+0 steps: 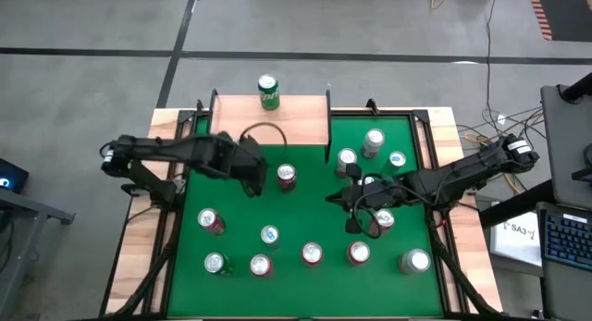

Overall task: Place canned beverage on shelf
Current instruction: Put the blue can on the shelf

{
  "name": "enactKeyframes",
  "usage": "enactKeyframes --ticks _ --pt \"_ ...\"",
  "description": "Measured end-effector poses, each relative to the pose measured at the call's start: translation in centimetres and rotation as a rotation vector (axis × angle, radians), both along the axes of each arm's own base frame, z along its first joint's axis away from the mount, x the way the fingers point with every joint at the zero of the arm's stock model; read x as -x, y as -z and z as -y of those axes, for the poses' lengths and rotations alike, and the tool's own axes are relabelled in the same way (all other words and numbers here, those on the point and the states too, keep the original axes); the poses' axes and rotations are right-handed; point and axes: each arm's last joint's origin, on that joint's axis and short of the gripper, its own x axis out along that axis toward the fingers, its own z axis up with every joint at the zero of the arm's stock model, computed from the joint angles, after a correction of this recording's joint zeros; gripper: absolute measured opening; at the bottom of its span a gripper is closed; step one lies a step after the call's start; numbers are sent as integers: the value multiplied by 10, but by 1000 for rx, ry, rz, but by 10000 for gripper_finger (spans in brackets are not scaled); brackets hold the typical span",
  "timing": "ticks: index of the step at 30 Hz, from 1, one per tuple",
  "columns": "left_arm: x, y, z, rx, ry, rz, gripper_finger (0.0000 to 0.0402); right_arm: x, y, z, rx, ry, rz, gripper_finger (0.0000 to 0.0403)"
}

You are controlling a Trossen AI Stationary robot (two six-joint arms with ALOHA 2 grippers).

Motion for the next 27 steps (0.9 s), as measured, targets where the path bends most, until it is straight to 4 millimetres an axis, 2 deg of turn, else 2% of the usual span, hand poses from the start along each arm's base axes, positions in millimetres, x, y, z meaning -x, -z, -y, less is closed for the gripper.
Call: enactKeyframes --ticks 6,14,27 --pt "2 -17 -32 -44 -17 7 223 -2 -14 -1 50 -32 33 9" --pt "9 -18 -76 -40 -74 -46 223 -1 -14 0 64 -37 -1 9" --pt "14 -20 -120 -19 -96 -3 223 -1 -14 0 66 -36 -4 9"
